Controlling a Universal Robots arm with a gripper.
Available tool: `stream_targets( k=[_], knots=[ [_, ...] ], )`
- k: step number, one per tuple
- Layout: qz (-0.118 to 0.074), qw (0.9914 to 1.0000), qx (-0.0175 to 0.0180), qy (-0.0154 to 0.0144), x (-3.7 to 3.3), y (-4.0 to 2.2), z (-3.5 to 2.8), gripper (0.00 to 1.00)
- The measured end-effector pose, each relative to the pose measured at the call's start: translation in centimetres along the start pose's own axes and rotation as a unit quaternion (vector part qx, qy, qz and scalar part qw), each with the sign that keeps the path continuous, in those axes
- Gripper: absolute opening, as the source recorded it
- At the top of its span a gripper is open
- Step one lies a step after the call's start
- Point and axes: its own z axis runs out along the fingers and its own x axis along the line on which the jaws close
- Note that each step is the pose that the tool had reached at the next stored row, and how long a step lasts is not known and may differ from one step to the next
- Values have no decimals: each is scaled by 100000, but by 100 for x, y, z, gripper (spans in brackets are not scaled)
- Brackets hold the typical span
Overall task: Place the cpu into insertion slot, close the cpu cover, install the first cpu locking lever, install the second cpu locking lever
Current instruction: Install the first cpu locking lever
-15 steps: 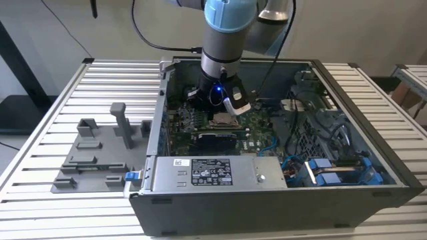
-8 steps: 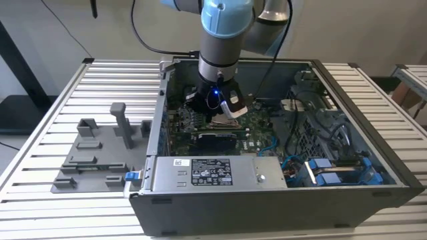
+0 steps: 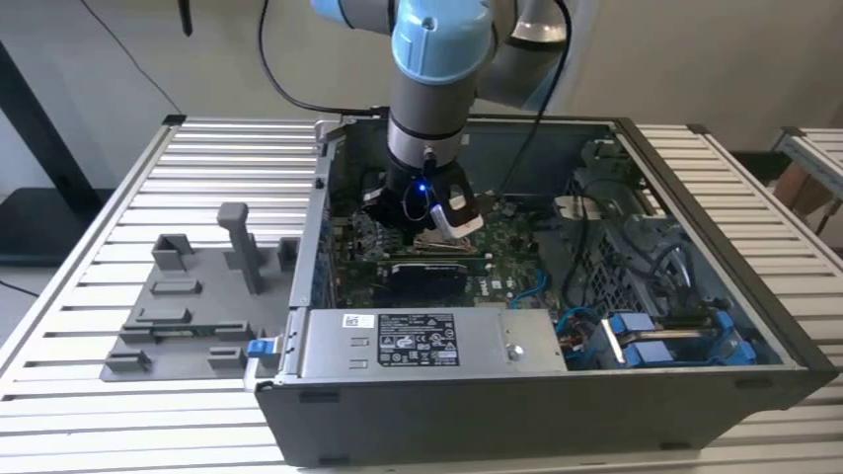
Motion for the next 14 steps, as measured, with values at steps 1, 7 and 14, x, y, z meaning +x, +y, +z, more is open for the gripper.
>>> stream_targets(
  k=[1, 7, 14],
  knots=[
    [0, 100000, 1, 3, 1, -2, 14, 11],
    [-5, 100000, -8, -6, -1, -12, 105, 11],
    [-10, 100000, -105, -2, -3, -12, 170, 11]
  ],
)
